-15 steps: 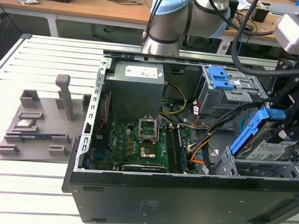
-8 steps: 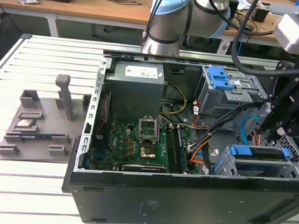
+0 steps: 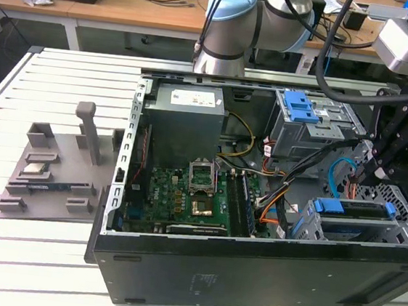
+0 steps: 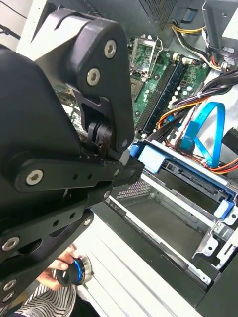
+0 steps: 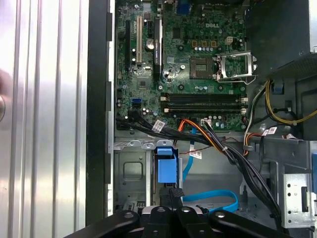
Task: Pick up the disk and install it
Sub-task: 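Insert the first disk wire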
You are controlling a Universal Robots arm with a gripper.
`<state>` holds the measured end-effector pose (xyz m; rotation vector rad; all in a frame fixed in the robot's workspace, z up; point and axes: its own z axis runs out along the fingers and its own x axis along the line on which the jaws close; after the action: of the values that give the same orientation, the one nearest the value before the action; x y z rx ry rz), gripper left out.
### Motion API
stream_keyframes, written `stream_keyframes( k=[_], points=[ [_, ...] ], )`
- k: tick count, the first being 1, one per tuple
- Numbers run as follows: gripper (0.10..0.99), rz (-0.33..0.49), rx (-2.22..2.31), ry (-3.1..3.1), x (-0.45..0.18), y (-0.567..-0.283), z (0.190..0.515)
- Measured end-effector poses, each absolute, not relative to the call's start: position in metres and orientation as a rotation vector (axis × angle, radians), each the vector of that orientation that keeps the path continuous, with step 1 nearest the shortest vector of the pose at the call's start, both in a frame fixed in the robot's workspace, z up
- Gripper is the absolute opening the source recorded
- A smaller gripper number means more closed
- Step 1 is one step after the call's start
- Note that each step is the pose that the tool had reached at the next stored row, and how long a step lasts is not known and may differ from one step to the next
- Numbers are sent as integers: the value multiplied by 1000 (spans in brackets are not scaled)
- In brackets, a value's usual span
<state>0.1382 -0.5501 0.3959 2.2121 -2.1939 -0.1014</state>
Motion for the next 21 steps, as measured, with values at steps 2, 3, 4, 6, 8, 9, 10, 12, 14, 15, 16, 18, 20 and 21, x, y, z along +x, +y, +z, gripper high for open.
stream_keyframes(
  k=[2, 3, 4, 6, 8, 9, 10, 12, 14, 15, 16, 18, 20, 21],
  points=[
    [106, -98, 2210, -2192, 144, -545, 396],
    [106, -95, 2209, -2191, 148, -540, 395],
    [106, -91, 2207, -2190, 152, -532, 393],
    [106, -87, 2205, -2188, 157, -521, 389],
    [106, -85, 2203, -2187, 162, -515, 386],
    [106, -84, 2202, -2186, 166, -512, 384],
    [106, -83, 2202, -2185, 169, -510, 383],
    [106, -81, 2200, -2184, 175, -505, 382],
    [106, -76, 2198, -2181, 183, -494, 377],
    [106, -72, 2195, -2179, 188, -487, 372],
    [106, -70, 2194, -2178, 192, -485, 369],
    [106, -70, 2194, -2178, 192, -485, 369],
    [106, -70, 2194, -2178, 192, -485, 369],
    [106, -70, 2194, -2178, 192, -485, 369]
  ],
)
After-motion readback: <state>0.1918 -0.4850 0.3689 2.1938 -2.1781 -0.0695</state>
